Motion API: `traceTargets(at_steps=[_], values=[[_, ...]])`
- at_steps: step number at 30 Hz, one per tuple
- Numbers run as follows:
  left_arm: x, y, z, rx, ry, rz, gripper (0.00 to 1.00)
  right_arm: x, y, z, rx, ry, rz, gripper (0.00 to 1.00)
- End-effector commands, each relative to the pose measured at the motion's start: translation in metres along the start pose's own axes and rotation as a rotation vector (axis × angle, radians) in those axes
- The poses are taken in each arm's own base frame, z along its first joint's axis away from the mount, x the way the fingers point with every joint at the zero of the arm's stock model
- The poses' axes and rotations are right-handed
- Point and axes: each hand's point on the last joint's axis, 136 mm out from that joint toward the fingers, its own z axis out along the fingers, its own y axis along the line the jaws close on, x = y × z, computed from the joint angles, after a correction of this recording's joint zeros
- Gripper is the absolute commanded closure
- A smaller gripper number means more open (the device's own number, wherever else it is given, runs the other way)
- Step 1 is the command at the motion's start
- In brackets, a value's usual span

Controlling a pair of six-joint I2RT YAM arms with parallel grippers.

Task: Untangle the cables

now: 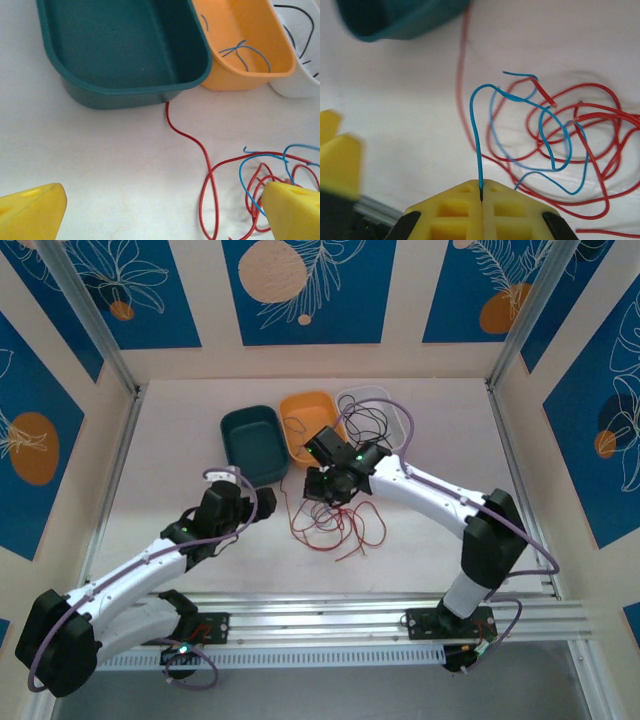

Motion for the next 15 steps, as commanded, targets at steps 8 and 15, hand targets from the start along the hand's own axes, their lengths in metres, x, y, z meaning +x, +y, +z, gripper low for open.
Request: traceTargets(at_steps=[8, 15], values=[[-0.041, -0.071, -0.022, 0.351, -0.125, 0.07, 0.0, -0.016, 0.047, -0.08, -0.193, -0.2, -0.202, 1.0], [-0.043, -0.096, -0.031, 0.483, -0.131, 0.114, 0.01, -0.024, 0.065, -0.113, -0.308, -0.265, -0.266, 1.0]])
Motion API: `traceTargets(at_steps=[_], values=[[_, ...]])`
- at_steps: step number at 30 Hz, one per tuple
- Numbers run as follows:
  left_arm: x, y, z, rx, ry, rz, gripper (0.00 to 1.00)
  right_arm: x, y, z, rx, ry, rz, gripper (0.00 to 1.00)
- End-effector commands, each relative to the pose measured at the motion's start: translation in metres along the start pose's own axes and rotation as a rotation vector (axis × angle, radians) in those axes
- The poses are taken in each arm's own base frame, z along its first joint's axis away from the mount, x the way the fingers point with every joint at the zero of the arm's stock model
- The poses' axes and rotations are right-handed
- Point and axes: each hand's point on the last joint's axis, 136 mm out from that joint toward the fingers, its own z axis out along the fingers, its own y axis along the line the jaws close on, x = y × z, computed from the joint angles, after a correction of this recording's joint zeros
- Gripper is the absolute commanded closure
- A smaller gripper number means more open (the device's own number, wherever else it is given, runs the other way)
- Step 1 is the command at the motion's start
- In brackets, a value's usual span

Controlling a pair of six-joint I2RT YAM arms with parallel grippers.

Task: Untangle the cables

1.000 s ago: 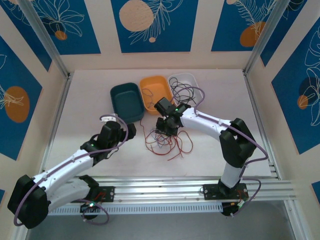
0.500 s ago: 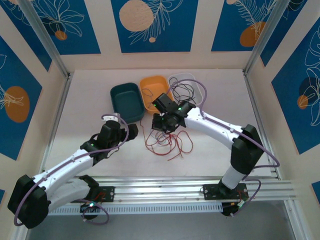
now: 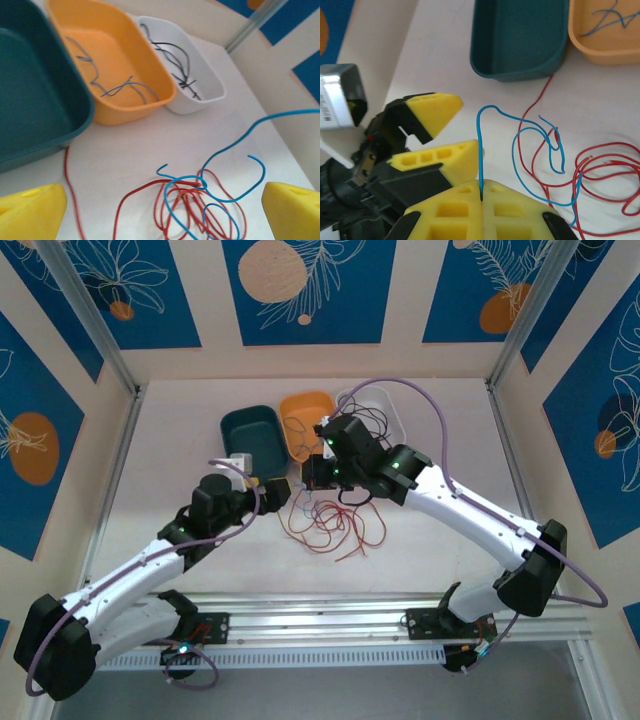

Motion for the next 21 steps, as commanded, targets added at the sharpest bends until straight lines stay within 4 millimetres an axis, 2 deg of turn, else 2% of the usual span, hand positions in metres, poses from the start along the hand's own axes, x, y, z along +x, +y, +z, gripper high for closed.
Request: traceTargets(at_steps=[1, 3, 6, 9, 21], values=[[-0.011, -0.023, -0.001, 0.119, -0.029, 0.044, 0.02, -0.018, 0.017, -0.022, -0.079, -0.057, -0.064, 1.0], [-0.01, -0.024, 0.001, 0.132, -0.028, 0.042, 0.04, -0.027, 0.024, -0.034, -0.103, -0.081, -0.091, 1.0], [-0.008, -0.021, 0.006, 0.123, -0.026, 0.026, 0.18, -0.035, 0.033, -0.047, -0.135, -0.109, -0.119, 1.0], [-0.01, -0.022, 0.011, 0.141, -0.046, -0.01, 0.26, -0.039, 0.037, -0.053, -0.168, -0.122, -0.124, 1.0], [0.0, -0.04, 0.04, 0.273, 0.018, -0.129, 0.29, -0.041, 0.034, -0.046, -0.181, -0.122, -0.101, 1.0]])
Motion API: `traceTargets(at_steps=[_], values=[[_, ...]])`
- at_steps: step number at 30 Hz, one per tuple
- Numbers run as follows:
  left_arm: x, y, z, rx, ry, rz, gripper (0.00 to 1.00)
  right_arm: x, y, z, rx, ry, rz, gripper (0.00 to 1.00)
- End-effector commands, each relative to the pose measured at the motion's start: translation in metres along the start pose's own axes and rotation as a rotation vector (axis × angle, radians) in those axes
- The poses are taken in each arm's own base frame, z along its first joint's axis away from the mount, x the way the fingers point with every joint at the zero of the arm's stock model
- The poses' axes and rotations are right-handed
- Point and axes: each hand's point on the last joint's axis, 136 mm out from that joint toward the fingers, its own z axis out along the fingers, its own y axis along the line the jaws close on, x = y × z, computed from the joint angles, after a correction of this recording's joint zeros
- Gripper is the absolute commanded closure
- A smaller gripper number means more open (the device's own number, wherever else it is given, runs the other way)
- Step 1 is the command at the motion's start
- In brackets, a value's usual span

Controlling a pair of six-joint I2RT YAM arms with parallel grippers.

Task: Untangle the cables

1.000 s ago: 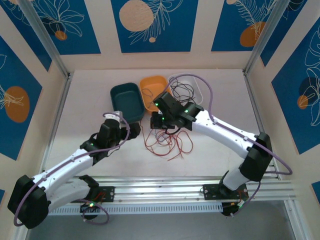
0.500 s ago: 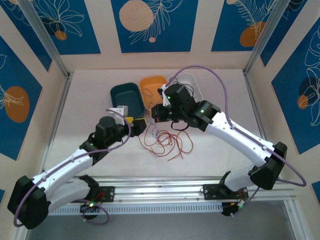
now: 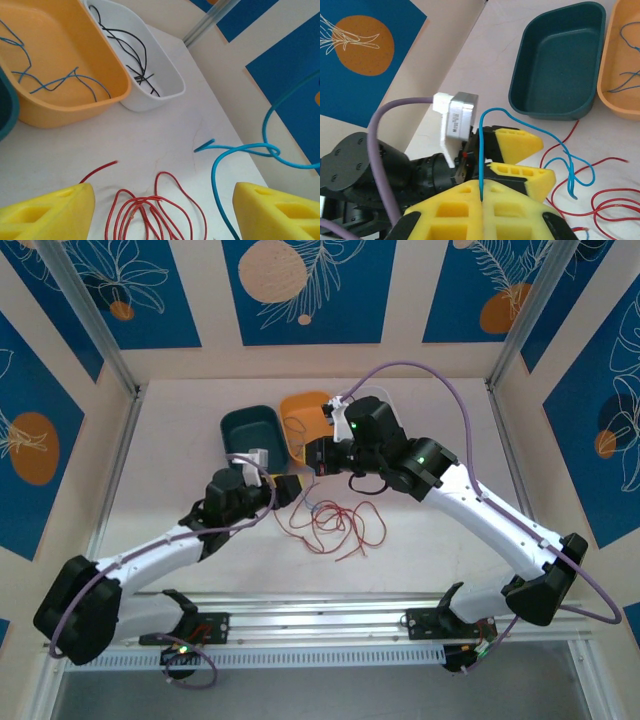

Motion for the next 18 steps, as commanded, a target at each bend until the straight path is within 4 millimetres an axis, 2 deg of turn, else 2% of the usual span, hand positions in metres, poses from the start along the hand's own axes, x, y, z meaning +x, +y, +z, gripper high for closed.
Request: traceTargets(at_steps=[1, 6, 10, 12, 18], values=[[-0.01, -0.017, 0.005, 0.097, -0.016, -0.033, 0.29, -0.005, 0.006, -0.002, -0.037, -0.015, -0.014, 1.0], [0.0, -0.013, 0.012, 0.104, 0.017, -0.047, 0.42, -0.01, 0.007, -0.007, -0.039, -0.034, -0.021, 1.0], [0.002, -0.016, 0.014, 0.128, 0.025, -0.053, 0.46, -0.013, 0.003, -0.009, -0.026, -0.05, -0.019, 1.0], [0.001, -0.02, 0.016, 0.149, 0.026, -0.059, 0.45, -0.013, 0.0, -0.007, -0.024, -0.05, -0.012, 1.0], [-0.002, -0.037, 0.018, 0.237, 0.026, -0.077, 0.31, -0.009, -0.008, 0.003, -0.011, -0.031, 0.008, 1.0]])
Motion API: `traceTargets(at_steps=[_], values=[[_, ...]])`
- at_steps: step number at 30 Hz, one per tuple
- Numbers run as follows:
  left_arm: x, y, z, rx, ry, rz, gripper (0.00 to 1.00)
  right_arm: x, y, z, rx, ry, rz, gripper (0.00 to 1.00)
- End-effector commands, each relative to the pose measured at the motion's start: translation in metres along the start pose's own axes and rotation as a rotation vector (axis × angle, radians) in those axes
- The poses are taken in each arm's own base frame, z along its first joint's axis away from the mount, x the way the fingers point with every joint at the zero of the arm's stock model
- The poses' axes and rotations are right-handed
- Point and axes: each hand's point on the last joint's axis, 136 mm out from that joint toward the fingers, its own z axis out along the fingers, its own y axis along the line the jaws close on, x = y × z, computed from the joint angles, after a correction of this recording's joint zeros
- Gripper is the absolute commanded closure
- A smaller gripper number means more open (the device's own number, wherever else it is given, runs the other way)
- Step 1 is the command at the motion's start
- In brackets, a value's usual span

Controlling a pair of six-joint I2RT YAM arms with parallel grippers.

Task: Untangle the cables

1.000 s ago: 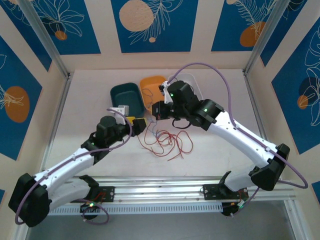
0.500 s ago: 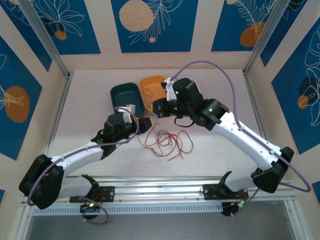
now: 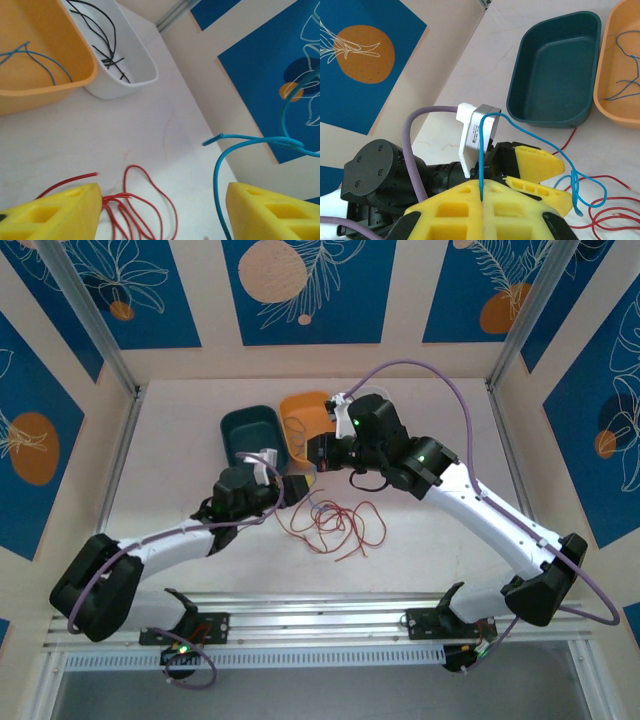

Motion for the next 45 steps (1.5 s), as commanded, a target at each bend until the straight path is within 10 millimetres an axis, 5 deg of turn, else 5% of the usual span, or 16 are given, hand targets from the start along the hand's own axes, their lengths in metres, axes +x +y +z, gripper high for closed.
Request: traceTargets(at_steps=[1, 4, 8, 10, 17, 27, 34, 40, 45], values=[[-0.011, -0.024, 0.003, 0.106, -0.016, 0.009, 0.3, -0.001, -0.001, 0.002, -0.01, -0.003, 0.001, 1.0], [-0.004, -0.027, 0.006, 0.123, 0.006, 0.001, 0.2, -0.001, -0.003, 0.004, -0.008, 0.0, 0.003, 1.0], [0.008, -0.023, 0.01, 0.114, 0.04, -0.018, 0.22, -0.004, -0.004, 0.005, -0.011, -0.004, 0.004, 1.0], [0.014, -0.017, 0.01, 0.095, 0.052, -0.03, 0.31, -0.007, -0.002, 0.003, -0.013, -0.01, -0.004, 1.0], [0.026, 0.034, 0.0, -0.129, 0.031, -0.108, 0.86, -0.022, -0.01, -0.026, 0.067, -0.083, -0.055, 1.0], [0.018, 0.076, -0.042, -0.391, -0.029, -0.083, 0.99, -0.048, -0.056, -0.107, 0.291, -0.26, -0.072, 1.0], [0.011, 0.092, -0.073, -0.506, -0.076, -0.07, 1.0, -0.062, -0.075, -0.156, 0.395, -0.37, -0.069, 1.0], [0.009, 0.101, -0.088, -0.554, -0.095, -0.08, 1.0, -0.065, -0.08, -0.169, 0.418, -0.392, -0.059, 1.0], [0.004, 0.097, -0.09, -0.548, -0.102, -0.058, 0.69, -0.068, -0.072, -0.169, 0.38, -0.391, -0.063, 1.0]])
